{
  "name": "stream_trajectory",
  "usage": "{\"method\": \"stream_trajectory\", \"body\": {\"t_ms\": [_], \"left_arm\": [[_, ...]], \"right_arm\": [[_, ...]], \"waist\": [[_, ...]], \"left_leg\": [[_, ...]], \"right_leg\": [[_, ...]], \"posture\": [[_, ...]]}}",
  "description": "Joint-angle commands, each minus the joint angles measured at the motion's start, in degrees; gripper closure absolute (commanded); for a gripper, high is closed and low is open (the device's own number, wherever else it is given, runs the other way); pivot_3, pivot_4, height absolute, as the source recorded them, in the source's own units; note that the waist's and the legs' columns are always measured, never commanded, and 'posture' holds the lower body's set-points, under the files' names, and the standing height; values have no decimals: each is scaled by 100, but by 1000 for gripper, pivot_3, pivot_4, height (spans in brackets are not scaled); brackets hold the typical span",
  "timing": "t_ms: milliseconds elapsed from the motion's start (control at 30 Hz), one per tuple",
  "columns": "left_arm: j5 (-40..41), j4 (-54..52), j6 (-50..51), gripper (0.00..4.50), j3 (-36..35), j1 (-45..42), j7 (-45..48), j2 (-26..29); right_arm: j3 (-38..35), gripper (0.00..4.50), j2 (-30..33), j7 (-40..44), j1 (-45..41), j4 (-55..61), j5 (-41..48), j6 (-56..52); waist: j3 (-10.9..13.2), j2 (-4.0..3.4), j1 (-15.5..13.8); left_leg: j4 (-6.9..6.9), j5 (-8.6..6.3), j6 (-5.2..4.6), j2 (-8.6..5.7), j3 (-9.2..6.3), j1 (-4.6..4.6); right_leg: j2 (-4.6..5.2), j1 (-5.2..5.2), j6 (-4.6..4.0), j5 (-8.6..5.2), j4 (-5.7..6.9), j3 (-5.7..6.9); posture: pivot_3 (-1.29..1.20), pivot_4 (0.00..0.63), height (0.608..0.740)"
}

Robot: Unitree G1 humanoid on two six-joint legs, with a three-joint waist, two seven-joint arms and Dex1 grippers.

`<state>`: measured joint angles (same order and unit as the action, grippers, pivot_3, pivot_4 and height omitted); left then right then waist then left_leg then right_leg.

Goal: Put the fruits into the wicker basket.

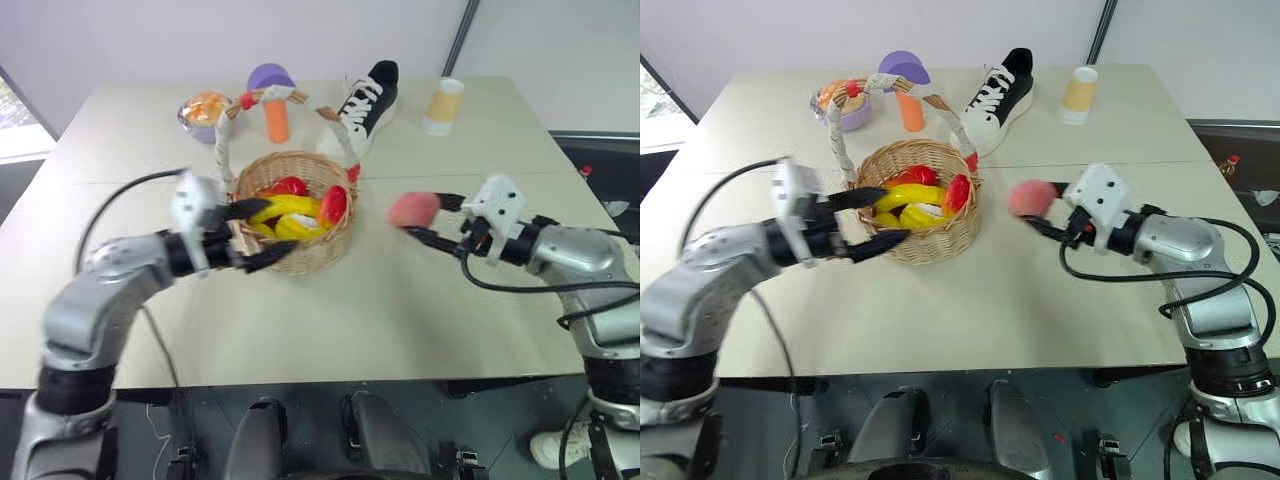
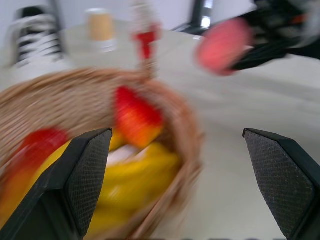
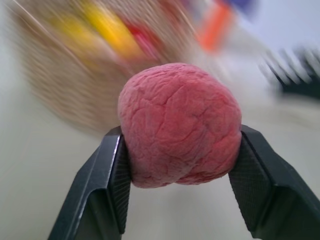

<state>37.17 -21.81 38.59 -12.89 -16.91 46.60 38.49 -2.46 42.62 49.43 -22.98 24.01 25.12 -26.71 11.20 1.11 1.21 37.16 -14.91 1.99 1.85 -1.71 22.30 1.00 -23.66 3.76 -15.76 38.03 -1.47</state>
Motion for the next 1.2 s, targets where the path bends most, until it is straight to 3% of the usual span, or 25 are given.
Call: {"method": "stream_trajectory", "body": {"t_ms": [33, 200, 333, 467, 500, 600, 733, 833, 967, 1167, 1200], "left_arm": [[257, -16, -108, 0, -647, 232, -31, 99], [218, -193, -198, 0, -807, 626, -133, 111], [296, -400, -183, 0, -788, 734, -301, 41], [406, -515, -136, 0, -747, 756, -431, -6], [432, -524, -124, 0, -736, 753, -447, -14], [557, -514, -110, 0, -740, 726, -537, -106], [540, -410, -158, 0, -580, 646, -596, -175], [571, -371, -150, 0, -490, 648, -542, -200], [602, -364, -172, 0, -368, 628, -481, -257], [554, -311, -244, 0, -178, 484, -529, -413], [550, -338, -251, 0, -146, 481, -549, -437]], "right_arm": [[729, 2308, -840, -414, -626, 448, 187, -300], [1694, 2308, -2210, -1664, -1432, -691, -1038, -329], [1952, 2308, -2633, -1950, -1635, -1194, -1508, -94], [1804, 328, -2851, -2044, -1767, -1251, -1593, 111], [1799, 10, -2849, -2006, -1765, -1195, -1610, 198], [1754, 10, -2669, -1610, -1558, -712, -1416, 424], [651, 10, -1959, -885, -451, 373, 181, -522], [208, 10, -1762, -1047, -18, 385, 416, -712], [187, 10, -1994, -1563, -38, -146, 34, -491], [409, 10, -2869, -2210, -918, -1881, -670, 366], [428, 252, -2965, -2249, -1062, -2164, -757, 492]], "waist": [[-1, 2, 7], [-4, 6, -53], [-4, 7, -63], [-4, 7, -34], [-4, 7, -26], [-4, 6, -20], [-5, 8, -80], [-4, 8, -27], [-4, 7, 93], [-3, 5, 141], [-3, 4, 135]], "left_leg": [[1, 0, 0, 2, 1, -3], [2, 2, 3, -3, 4, 6], [-1, 4, 8, -9, 5, 27], [-3, 3, 7, -19, 6, 32], [-3, 3, 7, -19, 6, 31], [-3, 3, 7, -17, 8, 27], [-5, 2, 5, -16, -2, 26], [-2, 1, 4, -21, 5, 16], [-3, 2, 3, -18, 17, -2], [-4, 2, 4, 5, 13, 0], [-5, 2, 4, 7, 13, 2]], "right_leg": [[-1, 2, -4, 2, 0, 1], [4, -5, -7, 3, 0, 2], [41, -23, -7, 5, 1, 4], [54, -33, -3, 7, 1, 3], [54, -33, -3, 7, 1, 4], [49, -33, -3, 7, 5, 4], [49, -16, -4, 5, -1, 13], [56, -3, -1, 6, -9, 11], [40, -3, -3, 5, -2, -3], [-17, -17, -17, 10, 9, -12], [-19, -20, -19, 10, 10, -13]], "posture": [[0, 150, 740], [0, 150, 740], [0, 150, 740], [0, 150, 740], [0, 150, 740], [0, 150, 740], [0, 150, 740], [0, 150, 740], [0, 150, 740], [0, 150, 740], [0, 150, 740]]}}
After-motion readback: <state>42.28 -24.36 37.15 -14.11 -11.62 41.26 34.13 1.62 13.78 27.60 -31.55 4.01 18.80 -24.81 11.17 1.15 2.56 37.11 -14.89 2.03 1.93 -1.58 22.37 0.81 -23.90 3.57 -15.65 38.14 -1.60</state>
